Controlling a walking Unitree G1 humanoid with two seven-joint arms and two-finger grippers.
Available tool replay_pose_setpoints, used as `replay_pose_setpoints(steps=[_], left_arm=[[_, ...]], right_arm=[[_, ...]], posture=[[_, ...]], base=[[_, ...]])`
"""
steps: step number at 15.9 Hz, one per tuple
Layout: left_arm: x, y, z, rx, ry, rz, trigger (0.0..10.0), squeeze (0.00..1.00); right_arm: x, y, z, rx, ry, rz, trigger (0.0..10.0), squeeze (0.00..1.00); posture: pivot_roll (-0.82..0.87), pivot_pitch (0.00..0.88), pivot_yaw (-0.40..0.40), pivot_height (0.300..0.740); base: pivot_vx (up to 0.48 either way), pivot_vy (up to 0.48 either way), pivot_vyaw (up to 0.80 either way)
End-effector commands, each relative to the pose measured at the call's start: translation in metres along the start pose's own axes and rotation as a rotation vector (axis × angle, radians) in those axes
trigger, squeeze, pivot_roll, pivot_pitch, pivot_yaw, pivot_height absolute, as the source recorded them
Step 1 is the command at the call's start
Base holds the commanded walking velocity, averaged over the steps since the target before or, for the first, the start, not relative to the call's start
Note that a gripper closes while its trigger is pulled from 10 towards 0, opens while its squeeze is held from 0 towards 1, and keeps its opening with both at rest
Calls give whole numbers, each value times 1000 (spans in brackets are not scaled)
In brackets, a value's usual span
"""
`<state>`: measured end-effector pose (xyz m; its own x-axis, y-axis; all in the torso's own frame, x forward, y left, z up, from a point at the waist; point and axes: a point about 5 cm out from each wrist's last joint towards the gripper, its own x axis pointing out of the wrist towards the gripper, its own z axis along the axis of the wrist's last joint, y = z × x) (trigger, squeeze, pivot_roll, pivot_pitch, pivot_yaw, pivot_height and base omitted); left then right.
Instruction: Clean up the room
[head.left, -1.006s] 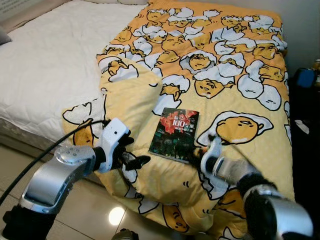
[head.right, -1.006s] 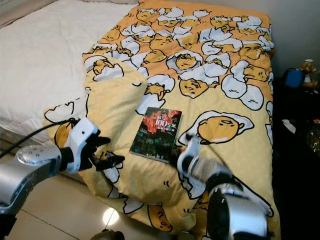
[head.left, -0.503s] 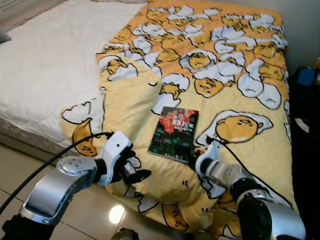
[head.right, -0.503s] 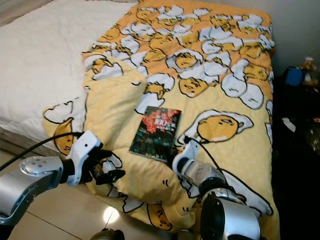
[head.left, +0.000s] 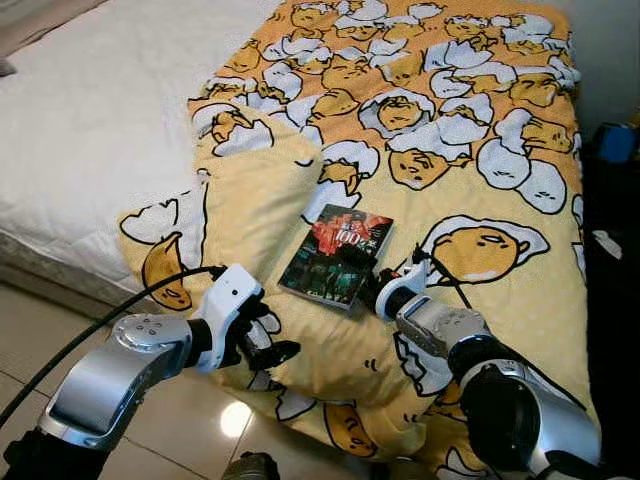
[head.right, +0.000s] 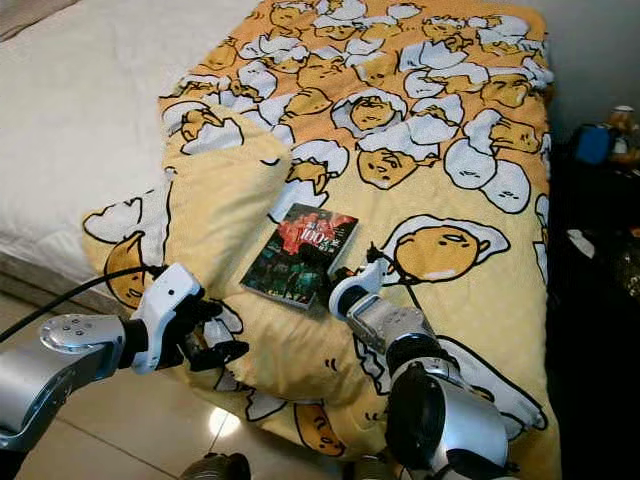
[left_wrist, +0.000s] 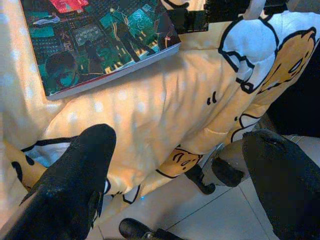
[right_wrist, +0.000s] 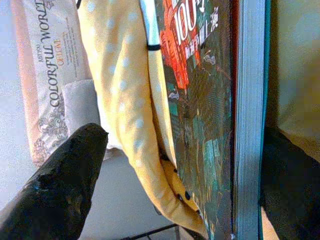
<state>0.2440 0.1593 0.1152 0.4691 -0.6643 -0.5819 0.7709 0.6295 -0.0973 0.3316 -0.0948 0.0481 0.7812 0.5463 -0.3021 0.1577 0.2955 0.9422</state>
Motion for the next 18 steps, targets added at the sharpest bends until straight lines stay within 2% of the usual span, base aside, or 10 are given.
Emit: replay_pose_setpoints(steps=[1,3,5,8,13,14,16,17,18], left_arm=[[-3,2,-3,-4,11,13,10000,788],[-4,3,-5,-6,15,22,10000,792],[-7,4,-5,-9,18,34,10000,792],[-13,3,-9,-16,24,46,10000,796],[-23,0,-17,-33,46,68,10000,792],[-25,0,-17,-34,45,73,10000,792],[-26,0,-17,-26,37,79,10000,796],[-26,-1,-15,-27,27,73,10000,792],[-26,-1,-15,-27,27,73,10000,792]], right_arm=[[2,6,1,4,-2,18,10000,0],[6,6,-6,-34,16,-7,10000,0],[10,0,-17,-125,25,-103,10000,0],[13,-5,-25,-188,14,-194,10000,0],[22,4,-38,-214,26,-178,10000,0],[23,5,-38,-203,17,-177,10000,0],[23,7,-35,-115,-24,-156,10000,0],[23,11,-29,-49,-63,-125,2980,0],[23,11,-29,-49,-63,-125,2980,0]], posture=[[4,122,47,740],[4,123,47,740],[23,137,45,740],[55,152,45,740],[91,163,41,740],[106,160,44,740],[109,159,45,740],[105,154,49,740],[105,154,49,740]], base=[[0,0,0],[0,0,0],[0,0,0],[0,0,0],[0,0,0],[0,0,0],[0,0,0],[0,0,0],[0,0,0]])
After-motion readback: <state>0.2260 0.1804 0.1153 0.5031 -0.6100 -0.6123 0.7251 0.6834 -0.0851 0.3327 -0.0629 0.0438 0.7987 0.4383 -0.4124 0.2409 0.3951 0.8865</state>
